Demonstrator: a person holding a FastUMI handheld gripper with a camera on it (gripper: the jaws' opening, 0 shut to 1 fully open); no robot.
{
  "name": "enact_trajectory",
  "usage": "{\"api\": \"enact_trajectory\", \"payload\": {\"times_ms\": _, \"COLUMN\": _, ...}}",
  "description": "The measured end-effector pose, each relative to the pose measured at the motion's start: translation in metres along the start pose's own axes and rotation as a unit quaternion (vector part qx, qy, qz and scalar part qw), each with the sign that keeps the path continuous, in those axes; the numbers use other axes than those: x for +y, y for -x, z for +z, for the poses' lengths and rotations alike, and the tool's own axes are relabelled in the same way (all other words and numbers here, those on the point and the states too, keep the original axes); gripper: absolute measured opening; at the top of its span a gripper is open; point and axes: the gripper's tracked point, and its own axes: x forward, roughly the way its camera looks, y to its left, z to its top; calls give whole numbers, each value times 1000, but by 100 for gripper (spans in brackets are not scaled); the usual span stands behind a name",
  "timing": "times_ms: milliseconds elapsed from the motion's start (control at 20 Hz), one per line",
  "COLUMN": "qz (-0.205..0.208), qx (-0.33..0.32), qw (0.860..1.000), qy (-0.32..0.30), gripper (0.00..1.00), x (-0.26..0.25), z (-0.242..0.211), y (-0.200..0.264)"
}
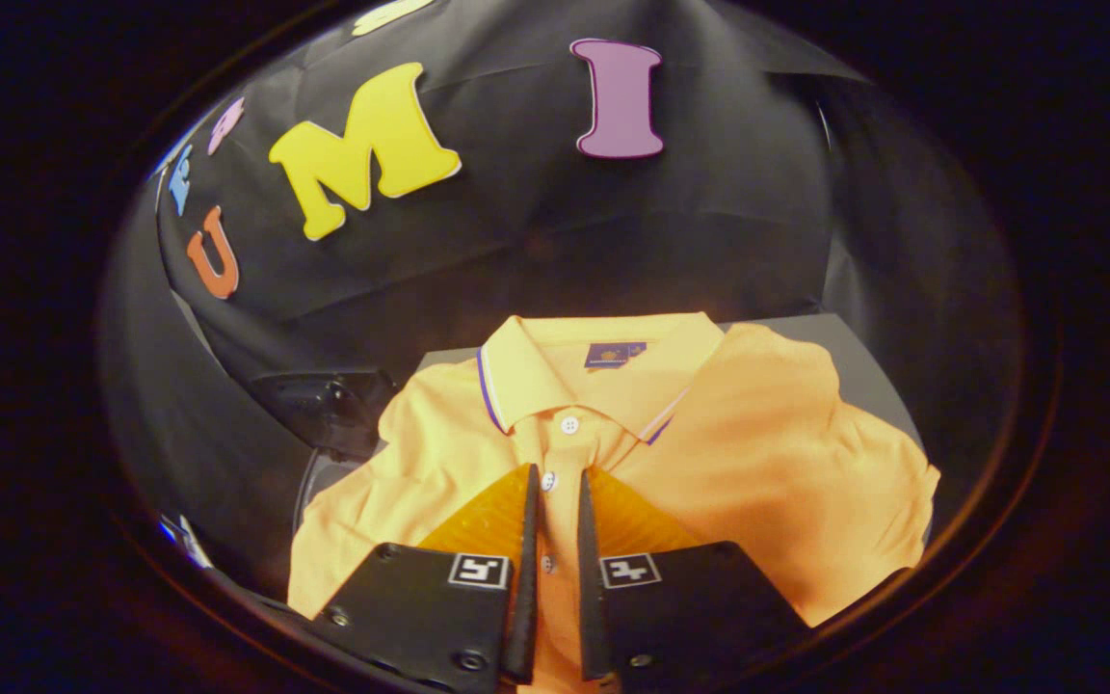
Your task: Put the clothes into the washing machine and then close the washing machine lid.
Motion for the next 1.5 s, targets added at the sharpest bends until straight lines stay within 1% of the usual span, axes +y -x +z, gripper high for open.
{"api": "enact_trajectory", "payload": {"times_ms": 50, "qz": 0, "qx": -4, "qw": 1000, "qy": 7, "gripper": 14, "x": -1, "z": 0, "y": 3}}
{"api": "enact_trajectory", "payload": {"times_ms": 150, "qz": -1, "qx": -10, "qw": 999, "qy": 33, "gripper": 9, "x": 3, "z": -1, "y": 1}}
{"api": "enact_trajectory", "payload": {"times_ms": 250, "qz": -16, "qx": -19, "qw": 998, "qy": 56, "gripper": 6, "x": 2, "z": 0, "y": 3}}
{"api": "enact_trajectory", "payload": {"times_ms": 350, "qz": -35, "qx": -27, "qw": 997, "qy": 68, "gripper": 6, "x": 2, "z": 0, "y": 7}}
{"api": "enact_trajectory", "payload": {"times_ms": 450, "qz": -45, "qx": -35, "qw": 996, "qy": 74, "gripper": 6, "x": 4, "z": 0, "y": 12}}
{"api": "enact_trajectory", "payload": {"times_ms": 600, "qz": -50, "qx": -51, "qw": 995, "qy": 67, "gripper": 5, "x": 8, "z": 2, "y": 39}}
{"api": "enact_trajectory", "payload": {"times_ms": 800, "qz": -52, "qx": -88, "qw": 993, "qy": 56, "gripper": 5, "x": 25, "z": 19, "y": 70}}
{"api": "enact_trajectory", "payload": {"times_ms": 1100, "qz": -42, "qx": -151, "qw": 986, "qy": 58, "gripper": 5, "x": 68, "z": 46, "y": 124}}
{"api": "enact_trajectory", "payload": {"times_ms": 1350, "qz": -18, "qx": -200, "qw": 978, "qy": 60, "gripper": 5, "x": 125, "z": 72, "y": 170}}
{"api": "enact_trajectory", "payload": {"times_ms": 1500, "qz": -3, "qx": -226, "qw": 972, "qy": 72, "gripper": 5, "x": 162, "z": 78, "y": 195}}
